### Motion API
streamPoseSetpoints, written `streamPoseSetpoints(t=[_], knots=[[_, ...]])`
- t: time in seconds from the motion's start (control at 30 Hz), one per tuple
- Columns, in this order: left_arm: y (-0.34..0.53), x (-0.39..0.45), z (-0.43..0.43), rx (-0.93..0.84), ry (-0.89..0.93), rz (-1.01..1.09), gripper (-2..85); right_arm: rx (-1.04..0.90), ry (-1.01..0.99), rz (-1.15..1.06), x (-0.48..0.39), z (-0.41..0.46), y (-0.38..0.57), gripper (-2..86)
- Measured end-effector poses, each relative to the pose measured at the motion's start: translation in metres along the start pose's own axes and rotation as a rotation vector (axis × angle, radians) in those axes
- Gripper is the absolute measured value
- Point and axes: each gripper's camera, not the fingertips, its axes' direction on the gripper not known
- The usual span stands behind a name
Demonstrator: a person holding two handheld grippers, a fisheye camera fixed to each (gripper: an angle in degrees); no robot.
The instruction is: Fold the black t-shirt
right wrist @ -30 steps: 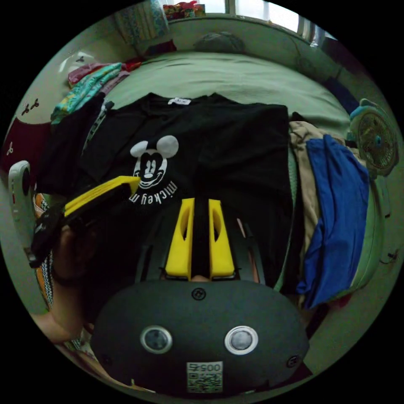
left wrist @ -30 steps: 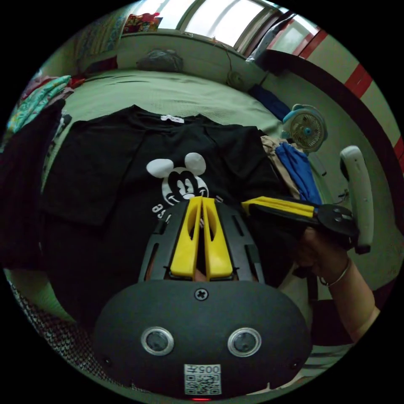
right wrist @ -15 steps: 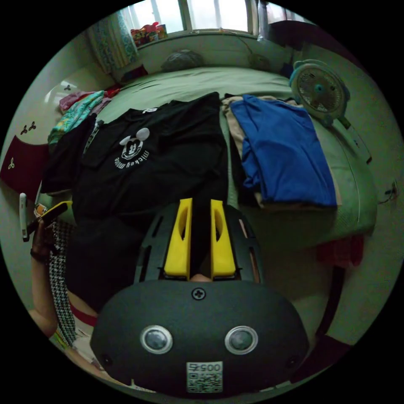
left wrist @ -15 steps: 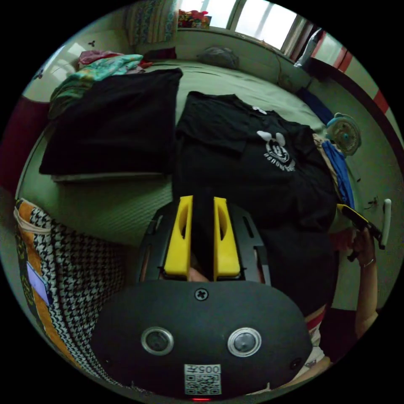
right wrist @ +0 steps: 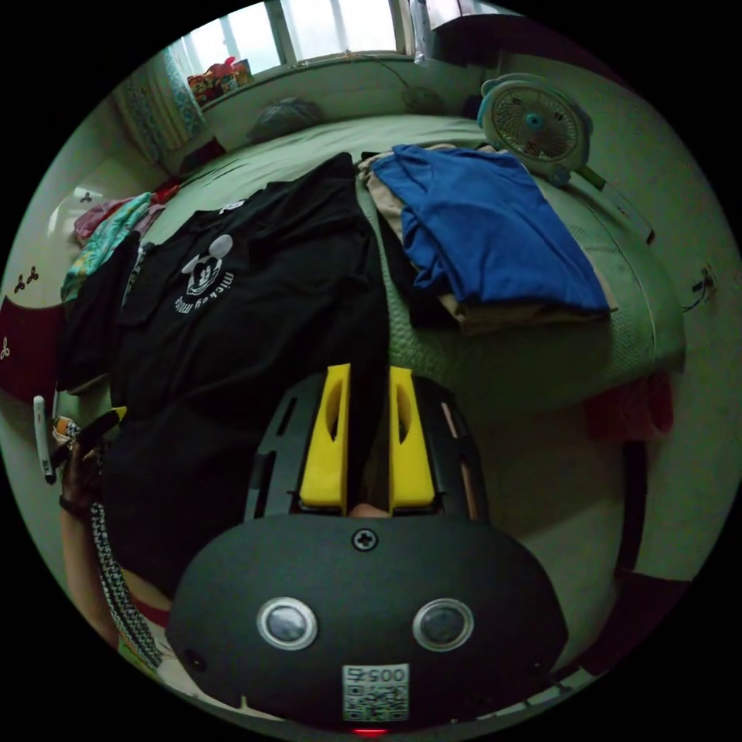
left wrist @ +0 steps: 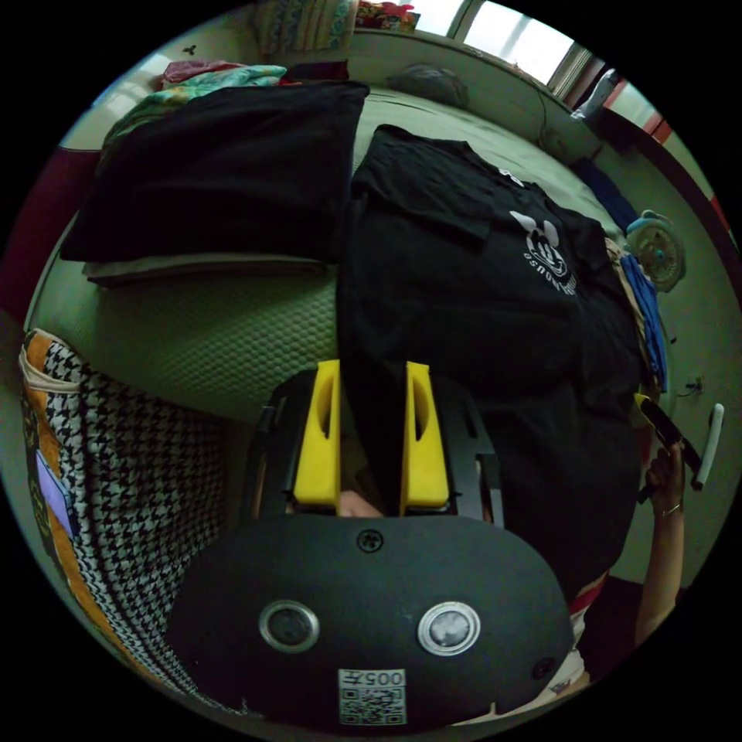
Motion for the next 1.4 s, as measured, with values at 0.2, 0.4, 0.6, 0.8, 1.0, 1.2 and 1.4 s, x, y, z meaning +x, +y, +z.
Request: streamPoseSetpoints(t=[0.2,0.4,0.6,0.8,1.0,1.2,1.4], knots=[[0.009,-0.011,-0.030,-0.016,-0.021,0.001,9.1,0.001,0.082,-0.025,-0.014,-0.008,0.014,4.3],[0.019,-0.012,-0.072,0.025,-0.054,0.056,4.2,0.102,0.091,-0.148,-0.032,-0.034,0.032,-1.2],[0.002,-0.031,-0.154,0.184,-0.010,0.057,3.3,0.225,0.086,-0.160,-0.026,-0.084,0.004,-1.4],[-0.044,-0.024,-0.214,0.324,-0.104,0.097,3.6,0.321,0.148,-0.152,-0.045,-0.107,-0.058,-1.4],[-0.080,-0.027,-0.207,0.247,-0.158,0.060,5.1,0.195,0.138,-0.039,-0.054,-0.082,-0.106,2.1],[-0.036,-0.052,-0.239,0.320,-0.147,0.039,4.7,0.230,0.077,-0.158,-0.046,-0.101,-0.056,5.1],[0.022,-0.071,-0.247,0.238,-0.077,0.062,4.7,0.102,0.048,-0.229,-0.036,-0.098,0.027,6.3]])
